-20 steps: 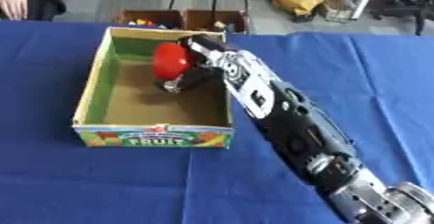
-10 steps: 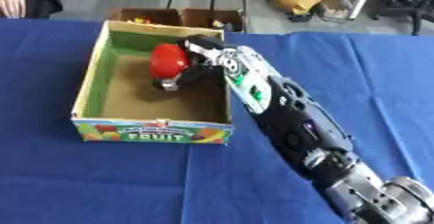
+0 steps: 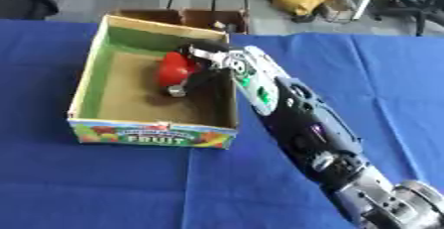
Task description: Pick up objects on the table and place them in the box.
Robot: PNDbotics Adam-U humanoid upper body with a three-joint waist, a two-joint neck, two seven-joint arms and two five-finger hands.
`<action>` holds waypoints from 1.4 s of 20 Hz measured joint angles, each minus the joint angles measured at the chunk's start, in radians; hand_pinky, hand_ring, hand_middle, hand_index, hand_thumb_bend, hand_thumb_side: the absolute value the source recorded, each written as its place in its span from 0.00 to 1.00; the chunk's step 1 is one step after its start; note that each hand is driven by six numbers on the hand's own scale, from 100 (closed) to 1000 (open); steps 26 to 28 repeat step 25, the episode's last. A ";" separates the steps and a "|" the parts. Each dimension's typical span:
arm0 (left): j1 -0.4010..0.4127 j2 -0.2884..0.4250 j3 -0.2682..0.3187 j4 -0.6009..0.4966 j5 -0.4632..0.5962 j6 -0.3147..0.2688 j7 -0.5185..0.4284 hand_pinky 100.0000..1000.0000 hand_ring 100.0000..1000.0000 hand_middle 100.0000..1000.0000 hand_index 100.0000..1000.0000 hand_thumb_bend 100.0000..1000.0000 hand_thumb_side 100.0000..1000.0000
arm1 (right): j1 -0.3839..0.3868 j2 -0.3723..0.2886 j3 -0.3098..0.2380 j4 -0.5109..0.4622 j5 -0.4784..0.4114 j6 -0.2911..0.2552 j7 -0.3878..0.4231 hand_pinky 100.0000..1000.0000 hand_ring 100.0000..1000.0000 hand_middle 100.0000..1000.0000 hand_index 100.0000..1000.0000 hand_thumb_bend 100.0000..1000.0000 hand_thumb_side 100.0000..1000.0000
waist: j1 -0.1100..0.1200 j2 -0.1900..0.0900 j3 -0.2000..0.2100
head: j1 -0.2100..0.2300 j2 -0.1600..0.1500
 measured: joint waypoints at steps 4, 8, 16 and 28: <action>0.000 0.000 0.000 0.000 0.000 0.002 -0.002 0.70 0.83 0.66 0.74 0.00 1.00 | 0.000 0.001 -0.006 -0.003 -0.004 -0.003 0.005 0.68 0.80 0.82 1.00 0.49 0.60 | 0.001 0.000 -0.003 | 0.000 0.000; 0.001 0.000 0.000 0.000 0.000 0.005 -0.005 0.70 0.83 0.66 0.74 0.00 1.00 | 0.007 0.005 -0.006 -0.033 -0.039 0.000 -0.004 0.68 0.79 0.81 1.00 0.48 0.61 | 0.007 0.000 -0.007 | 0.000 0.000; 0.010 0.000 0.000 0.000 0.000 0.009 -0.008 0.70 0.83 0.66 0.74 0.00 1.00 | 0.010 -0.008 -0.006 -0.172 -0.111 -0.010 -0.064 0.67 0.78 0.80 0.99 0.45 0.63 | 0.016 -0.001 -0.020 | 0.007 0.002; 0.019 0.000 0.000 0.000 0.000 0.010 -0.007 0.70 0.83 0.66 0.74 0.00 1.00 | 0.032 -0.080 -0.006 -0.373 -0.132 -0.020 -0.161 0.66 0.77 0.80 0.99 0.47 0.58 | 0.037 -0.010 -0.042 | 0.019 0.010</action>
